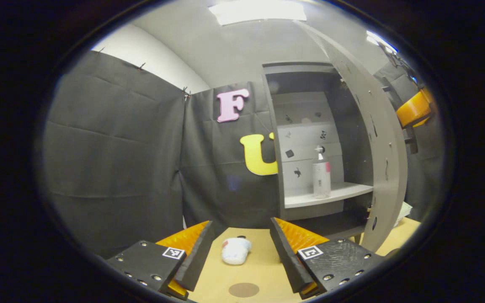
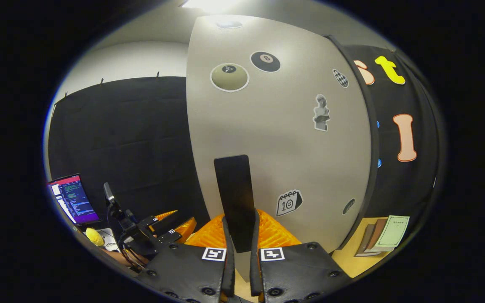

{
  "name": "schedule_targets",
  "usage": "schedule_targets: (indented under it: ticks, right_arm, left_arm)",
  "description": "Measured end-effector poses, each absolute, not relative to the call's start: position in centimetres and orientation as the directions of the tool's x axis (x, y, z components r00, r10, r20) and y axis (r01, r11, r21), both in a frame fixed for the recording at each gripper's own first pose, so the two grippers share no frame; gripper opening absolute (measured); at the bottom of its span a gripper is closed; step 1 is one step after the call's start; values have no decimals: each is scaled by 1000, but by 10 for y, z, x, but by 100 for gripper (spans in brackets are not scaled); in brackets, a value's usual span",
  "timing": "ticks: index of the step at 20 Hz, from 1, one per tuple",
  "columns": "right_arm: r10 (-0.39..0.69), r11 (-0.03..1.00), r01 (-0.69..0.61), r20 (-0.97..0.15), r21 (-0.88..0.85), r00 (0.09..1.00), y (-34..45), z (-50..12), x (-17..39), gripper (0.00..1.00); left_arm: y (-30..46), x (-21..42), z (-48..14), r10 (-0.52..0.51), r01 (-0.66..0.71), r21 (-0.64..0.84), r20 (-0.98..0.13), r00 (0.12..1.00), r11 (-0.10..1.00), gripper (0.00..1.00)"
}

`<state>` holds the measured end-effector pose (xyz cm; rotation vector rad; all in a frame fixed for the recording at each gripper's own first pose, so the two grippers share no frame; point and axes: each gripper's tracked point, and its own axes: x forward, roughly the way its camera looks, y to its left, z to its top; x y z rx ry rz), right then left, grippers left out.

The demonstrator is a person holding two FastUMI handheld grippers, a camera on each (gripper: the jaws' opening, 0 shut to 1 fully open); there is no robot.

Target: Open the cabinet door with the right hand, grasp the bottle in the cabinet with the left hand and place it on the coaster, then close the cabinet door with the right hand.

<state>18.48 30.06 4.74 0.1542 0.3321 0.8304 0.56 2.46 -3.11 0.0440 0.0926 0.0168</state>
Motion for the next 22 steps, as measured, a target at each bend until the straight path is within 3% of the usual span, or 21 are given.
schedule_targets:
  ticks: [11,22]
  right_arm:
    - [682,729,-629,-218,269,698,283,48,187,15]
    - [496,865,-458,-211,206,842,255,46,202,11]
  left_arm:
    - [-58,-2,-33,-95,99,34,-115,989,994,80]
    - [-110,-22,-32,-144,150,34,-128,981,988,80]
